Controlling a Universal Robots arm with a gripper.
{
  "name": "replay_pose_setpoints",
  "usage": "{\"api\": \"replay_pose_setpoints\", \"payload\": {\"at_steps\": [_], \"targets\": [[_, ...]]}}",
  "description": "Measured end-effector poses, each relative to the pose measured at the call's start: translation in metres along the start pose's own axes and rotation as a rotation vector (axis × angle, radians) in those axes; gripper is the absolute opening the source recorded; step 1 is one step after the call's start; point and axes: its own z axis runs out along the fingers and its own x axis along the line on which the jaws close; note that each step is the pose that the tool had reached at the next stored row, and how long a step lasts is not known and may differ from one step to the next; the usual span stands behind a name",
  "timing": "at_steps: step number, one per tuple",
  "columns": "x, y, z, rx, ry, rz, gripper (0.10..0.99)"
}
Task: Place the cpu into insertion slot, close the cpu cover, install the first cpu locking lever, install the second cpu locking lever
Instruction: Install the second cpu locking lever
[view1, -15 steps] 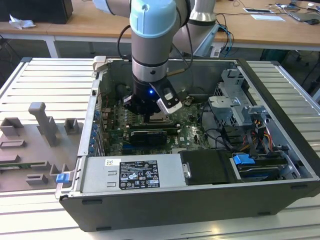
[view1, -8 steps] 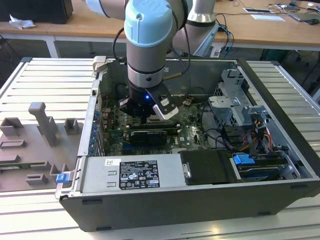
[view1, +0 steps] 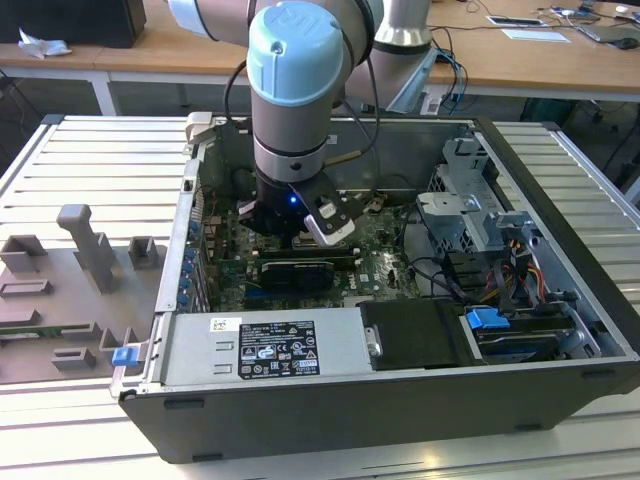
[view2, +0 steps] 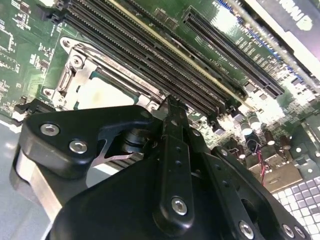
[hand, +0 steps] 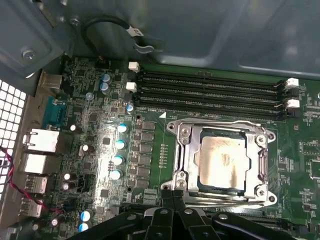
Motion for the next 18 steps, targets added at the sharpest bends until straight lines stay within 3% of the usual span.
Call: {"api": "replay_pose_setpoints", "payload": {"at_steps": [2, 6, 18], "targets": [[0.0, -0.0005, 0.0017, -0.005, -0.0005, 0.0, 0.106], [0.0003, -0.0024, 0.0055, -0.03, -0.0035, 0.0, 0.106], [0.0007, -0.0041, 0.0101, -0.044, -0.0048, -0.001, 0.106]]}}
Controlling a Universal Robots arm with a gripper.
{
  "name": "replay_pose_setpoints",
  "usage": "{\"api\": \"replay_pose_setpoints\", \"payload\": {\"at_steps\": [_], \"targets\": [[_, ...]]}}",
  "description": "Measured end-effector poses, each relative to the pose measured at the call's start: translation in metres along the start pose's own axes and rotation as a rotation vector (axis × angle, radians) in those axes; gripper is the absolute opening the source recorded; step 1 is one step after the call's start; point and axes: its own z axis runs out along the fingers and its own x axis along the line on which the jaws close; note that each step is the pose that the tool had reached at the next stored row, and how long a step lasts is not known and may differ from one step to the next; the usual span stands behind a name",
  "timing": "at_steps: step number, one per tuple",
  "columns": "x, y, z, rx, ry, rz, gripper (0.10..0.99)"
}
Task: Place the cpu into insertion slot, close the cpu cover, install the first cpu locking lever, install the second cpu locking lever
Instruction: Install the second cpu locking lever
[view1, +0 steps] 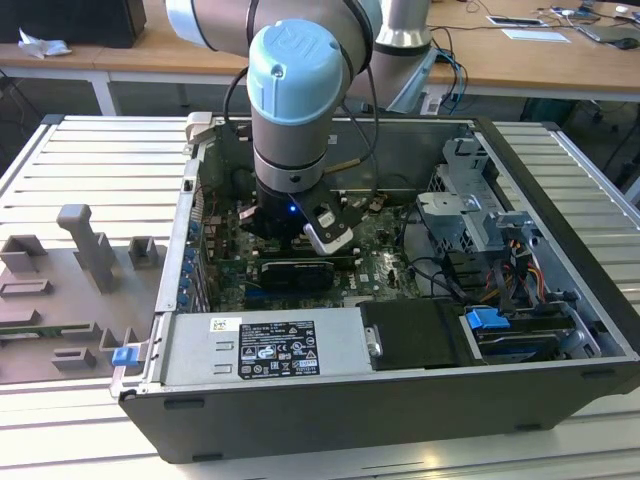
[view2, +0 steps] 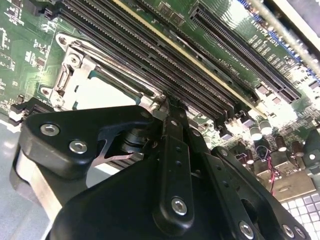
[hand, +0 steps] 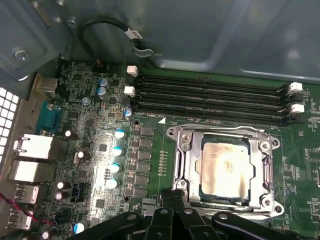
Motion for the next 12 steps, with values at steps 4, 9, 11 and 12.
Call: {"api": "replay_pose_setpoints", "payload": {"at_steps": [4, 9, 11, 12], "targets": [[0.0011, 0.0003, -0.0016, -0.002, -0.0001, 0.0, 0.106], [0.0008, 0.0051, -0.0196, -0.004, -0.0005, 0.0, 0.106], [0.0007, 0.0064, -0.0243, -0.004, -0.0005, 0.0, 0.106], [0.0007, 0.0071, -0.0269, -0.005, -0.0005, 0.0, 0.106]]}}
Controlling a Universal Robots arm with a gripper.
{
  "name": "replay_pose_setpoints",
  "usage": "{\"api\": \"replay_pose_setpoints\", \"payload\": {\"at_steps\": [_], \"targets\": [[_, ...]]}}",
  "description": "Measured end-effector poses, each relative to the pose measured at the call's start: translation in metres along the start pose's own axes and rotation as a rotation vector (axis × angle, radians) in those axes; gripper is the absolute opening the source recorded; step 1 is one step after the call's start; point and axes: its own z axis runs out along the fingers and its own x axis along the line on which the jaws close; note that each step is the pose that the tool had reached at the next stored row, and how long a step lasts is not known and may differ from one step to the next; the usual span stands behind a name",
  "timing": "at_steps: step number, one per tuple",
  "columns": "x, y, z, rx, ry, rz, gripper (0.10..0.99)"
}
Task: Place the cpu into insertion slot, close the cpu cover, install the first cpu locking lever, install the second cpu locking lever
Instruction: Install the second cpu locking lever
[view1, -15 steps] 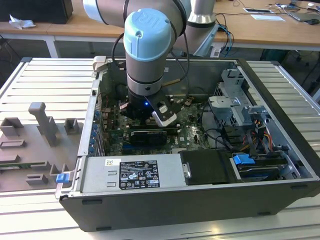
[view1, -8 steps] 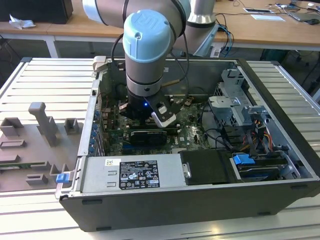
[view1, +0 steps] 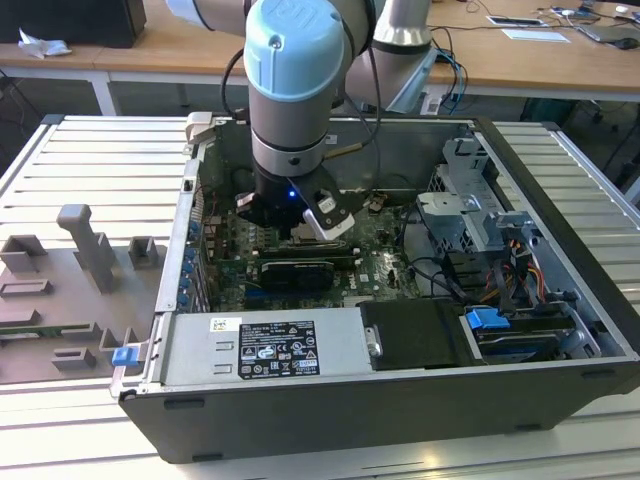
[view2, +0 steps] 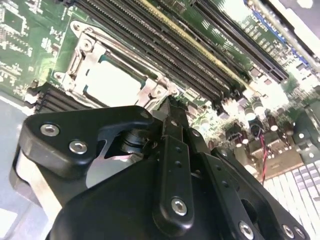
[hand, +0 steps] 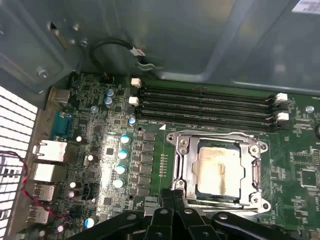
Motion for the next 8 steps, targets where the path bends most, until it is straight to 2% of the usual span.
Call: {"api": "replay_pose_setpoints", "payload": {"at_steps": [2, 8], "targets": [[-0.0001, 0.0015, -0.0053, 0.0, 0.0, 0.0, 0.106], [-0.0001, 0.0015, -0.0054, -0.002, 0.0, 0.0, 0.106]]}}
